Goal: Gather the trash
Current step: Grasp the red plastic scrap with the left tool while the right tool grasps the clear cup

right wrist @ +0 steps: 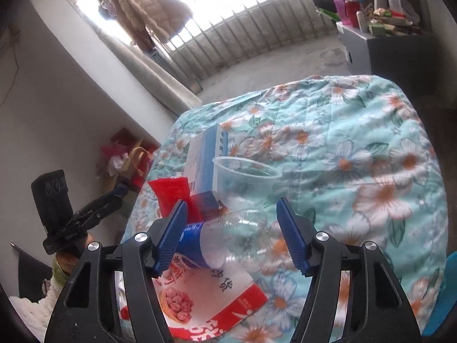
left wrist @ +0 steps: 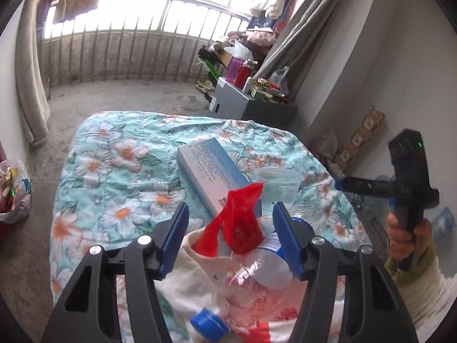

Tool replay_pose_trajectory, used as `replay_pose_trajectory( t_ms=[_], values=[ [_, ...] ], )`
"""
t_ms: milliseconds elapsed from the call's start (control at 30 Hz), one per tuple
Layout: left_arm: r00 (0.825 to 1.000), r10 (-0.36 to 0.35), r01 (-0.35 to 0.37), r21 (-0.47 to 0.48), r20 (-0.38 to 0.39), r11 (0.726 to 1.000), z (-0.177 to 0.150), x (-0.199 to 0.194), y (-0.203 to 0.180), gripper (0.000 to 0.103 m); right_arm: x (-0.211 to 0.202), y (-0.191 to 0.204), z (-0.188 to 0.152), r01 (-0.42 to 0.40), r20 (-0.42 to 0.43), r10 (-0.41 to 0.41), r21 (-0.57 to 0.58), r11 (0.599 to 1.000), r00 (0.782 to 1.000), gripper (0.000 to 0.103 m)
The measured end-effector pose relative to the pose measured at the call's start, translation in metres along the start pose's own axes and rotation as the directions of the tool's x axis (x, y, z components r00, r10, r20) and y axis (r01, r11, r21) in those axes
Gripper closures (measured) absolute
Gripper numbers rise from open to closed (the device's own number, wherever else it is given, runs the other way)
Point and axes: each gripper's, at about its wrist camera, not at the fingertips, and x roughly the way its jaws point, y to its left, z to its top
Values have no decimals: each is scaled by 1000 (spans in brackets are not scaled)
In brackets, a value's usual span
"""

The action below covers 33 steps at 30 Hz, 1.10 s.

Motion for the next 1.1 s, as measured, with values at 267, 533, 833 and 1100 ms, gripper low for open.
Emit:
replay_pose_trajectory(
  t_ms=[267, 533, 833, 1100],
  values=[
    [996, -51, 52, 14, -73, 999, 11, 38, 7, 48, 46, -74, 20, -125, -88, 186, 461, 878, 979, 58],
    [983, -31, 45, 77, -179, 996, 7, 74, 0, 57, 74, -109, 23, -123, -146, 262, 606, 786, 954, 68],
    [981, -46, 55, 46, -190, 997, 5, 81, 3, 85, 80, -121, 11, -107, -189, 293, 643, 758, 937, 92],
    [989, -38, 46, 57, -141, 997, 7, 68, 1, 94, 65, -119, 13, -154, -142, 310, 635, 757, 940, 98]
  ],
)
